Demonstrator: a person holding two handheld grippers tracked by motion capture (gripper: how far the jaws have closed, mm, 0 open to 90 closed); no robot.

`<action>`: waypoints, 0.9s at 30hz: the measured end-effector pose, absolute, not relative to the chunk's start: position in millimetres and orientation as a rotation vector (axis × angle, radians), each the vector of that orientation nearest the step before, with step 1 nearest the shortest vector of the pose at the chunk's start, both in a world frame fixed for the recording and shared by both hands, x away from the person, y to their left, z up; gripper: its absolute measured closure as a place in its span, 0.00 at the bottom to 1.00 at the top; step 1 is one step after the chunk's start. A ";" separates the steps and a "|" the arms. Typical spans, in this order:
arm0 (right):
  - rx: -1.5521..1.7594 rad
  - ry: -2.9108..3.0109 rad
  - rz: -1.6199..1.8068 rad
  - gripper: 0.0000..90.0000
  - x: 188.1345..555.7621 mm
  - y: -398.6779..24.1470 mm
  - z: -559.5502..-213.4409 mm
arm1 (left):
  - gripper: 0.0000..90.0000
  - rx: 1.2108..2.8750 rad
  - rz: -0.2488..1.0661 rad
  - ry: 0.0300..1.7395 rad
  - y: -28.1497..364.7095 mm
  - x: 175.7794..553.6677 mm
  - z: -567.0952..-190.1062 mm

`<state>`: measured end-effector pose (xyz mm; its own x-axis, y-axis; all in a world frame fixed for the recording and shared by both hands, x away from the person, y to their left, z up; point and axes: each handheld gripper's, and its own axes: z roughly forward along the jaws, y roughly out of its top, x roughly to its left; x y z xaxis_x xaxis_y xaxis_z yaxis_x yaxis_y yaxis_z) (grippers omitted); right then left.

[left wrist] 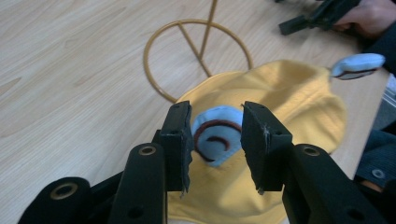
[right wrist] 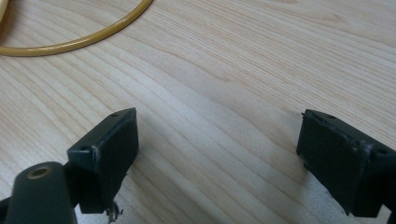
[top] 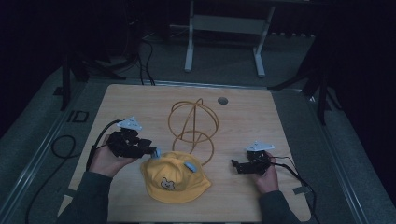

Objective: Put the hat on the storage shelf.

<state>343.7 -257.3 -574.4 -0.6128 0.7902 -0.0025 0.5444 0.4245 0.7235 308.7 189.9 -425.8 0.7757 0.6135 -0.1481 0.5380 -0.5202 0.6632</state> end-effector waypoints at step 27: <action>1.144 2.342 1.000 0.14 343.7 -257.4 -574.4 | 0.70 2.367 0.085 0.711 163.1 304.4 -405.7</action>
